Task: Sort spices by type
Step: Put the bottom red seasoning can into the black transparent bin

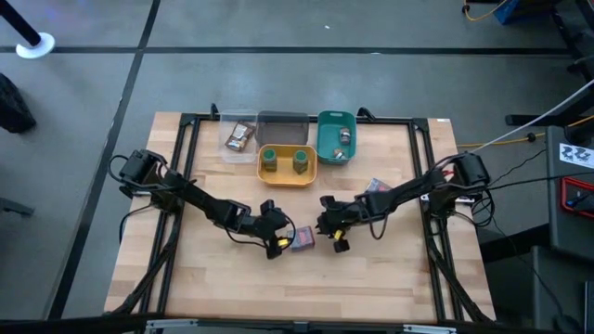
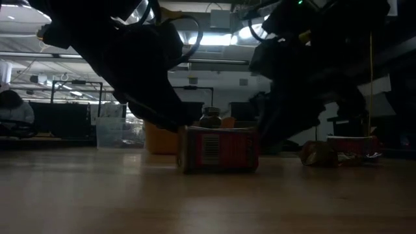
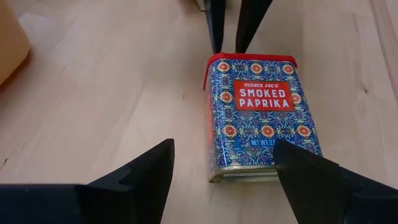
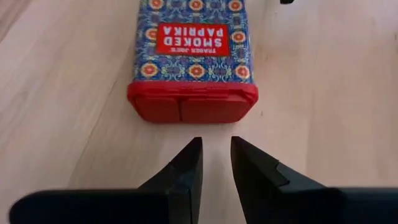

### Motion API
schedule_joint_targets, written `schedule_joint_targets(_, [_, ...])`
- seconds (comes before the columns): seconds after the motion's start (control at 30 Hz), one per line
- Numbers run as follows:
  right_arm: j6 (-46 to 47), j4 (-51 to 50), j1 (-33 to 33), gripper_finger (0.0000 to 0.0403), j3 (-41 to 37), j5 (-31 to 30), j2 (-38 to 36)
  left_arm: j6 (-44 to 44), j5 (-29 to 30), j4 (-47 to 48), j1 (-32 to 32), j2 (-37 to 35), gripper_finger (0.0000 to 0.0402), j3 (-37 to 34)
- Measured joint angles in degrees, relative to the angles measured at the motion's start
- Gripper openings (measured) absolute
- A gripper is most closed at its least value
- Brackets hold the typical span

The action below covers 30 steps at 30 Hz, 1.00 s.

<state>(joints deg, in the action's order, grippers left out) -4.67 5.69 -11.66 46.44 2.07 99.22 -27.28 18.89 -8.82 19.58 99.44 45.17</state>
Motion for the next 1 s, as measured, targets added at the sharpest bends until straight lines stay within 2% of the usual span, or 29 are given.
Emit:
schedule_joint_targets(0.37, [2.06, 10.72, 0.04, 0.0083, 0.50, 2.48, 1.86, 0.06, -0.98, 0.85, 1.23, -0.02, 0.0257, -0.07])
schedule_joint_targets(0.63, [2.08, 12.20, 0.07, 0.0083, 3.57, 2.89, 1.64, 0.25, -1.59, 1.33, 1.33, 0.10, 0.0257, -0.10])
schedule_joint_targets(0.83, [2.10, 11.26, -0.23, 0.0083, 5.92, 8.17, 1.77, -0.79, 1.64, 3.80, 0.99, 0.83, 0.0257, -0.22])
schedule_joint_targets(1.0, [1.51, 11.11, -0.48, 0.0083, 6.14, 6.91, 1.79, -1.93, 0.98, 4.63, 1.42, 1.29, 0.0257, -0.28])
